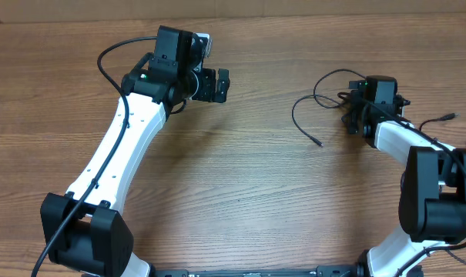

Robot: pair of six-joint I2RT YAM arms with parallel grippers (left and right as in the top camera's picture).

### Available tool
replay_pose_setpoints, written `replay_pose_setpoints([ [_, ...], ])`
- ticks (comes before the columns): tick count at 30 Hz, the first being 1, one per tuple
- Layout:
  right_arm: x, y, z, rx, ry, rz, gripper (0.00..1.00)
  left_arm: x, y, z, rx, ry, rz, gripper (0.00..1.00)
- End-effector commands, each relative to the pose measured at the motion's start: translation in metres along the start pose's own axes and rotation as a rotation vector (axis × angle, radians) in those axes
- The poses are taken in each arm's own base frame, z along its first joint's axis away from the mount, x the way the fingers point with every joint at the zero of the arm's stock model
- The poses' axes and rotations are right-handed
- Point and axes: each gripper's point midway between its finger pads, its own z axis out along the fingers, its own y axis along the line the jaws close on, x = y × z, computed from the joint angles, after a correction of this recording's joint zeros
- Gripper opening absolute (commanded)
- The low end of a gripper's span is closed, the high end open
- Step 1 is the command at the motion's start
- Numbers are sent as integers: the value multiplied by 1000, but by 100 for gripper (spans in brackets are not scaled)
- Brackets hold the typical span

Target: Untangle cables

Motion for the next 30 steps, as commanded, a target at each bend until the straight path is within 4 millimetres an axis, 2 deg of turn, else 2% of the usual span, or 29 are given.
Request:
replay_pose_setpoints([
  [1, 19, -84, 27, 221, 69, -54, 82, -10, -2, -8, -3, -30, 1, 100],
  [5, 17, -94, 31, 249, 55, -91, 78, -10, -2, -8, -3, -30, 1, 100],
  [7, 16, -98, 33, 259, 51, -111, 69, -10, -2, -8, -3, -30, 1, 100],
  [8, 17, -100, 33, 264, 56, -112, 43, -10, -2, -8, -3, -30, 1, 100],
  [9, 18, -100, 33, 264, 62, -112, 32, -10, -2, -8, -3, -30, 1, 100],
  [10, 20, -100, 33, 262, 73, -120, 13, -10, -2, -8, -3, -30, 1, 100],
  [11, 22, -98, 33, 253, 92, -135, 4, -10, -2, -8, -3, -30, 1, 100],
  [15, 27, -96, 33, 238, 141, -200, 4, -10, -2, -8, -3, -30, 1, 100],
  [19, 24, -80, 25, 179, 178, -330, 4, -10, -2, -8, -3, -30, 1, 100],
  [20, 21, -73, 21, 158, 174, -327, 4, -10, -2, -8, -3, -30, 1, 100],
  [25, -18, 9, -19, -48, 76, -292, 4, -10, -2, -8, -3, -30, 1, 100],
  [26, -42, 44, -43, -139, 18, -269, 4, -10, -2, -8, -3, -30, 1, 100],
  [28, -67, 75, -68, -222, -42, -246, 4, -10, -2, -8, -3, -30, 1, 100],
  [29, -92, 99, -93, -293, -102, -225, 4, -10, -2, -8, -3, -30, 1, 100],
  [30, -105, 110, -106, -327, -134, -213, 4, -10, -2, -8, -3, -30, 1, 100],
])
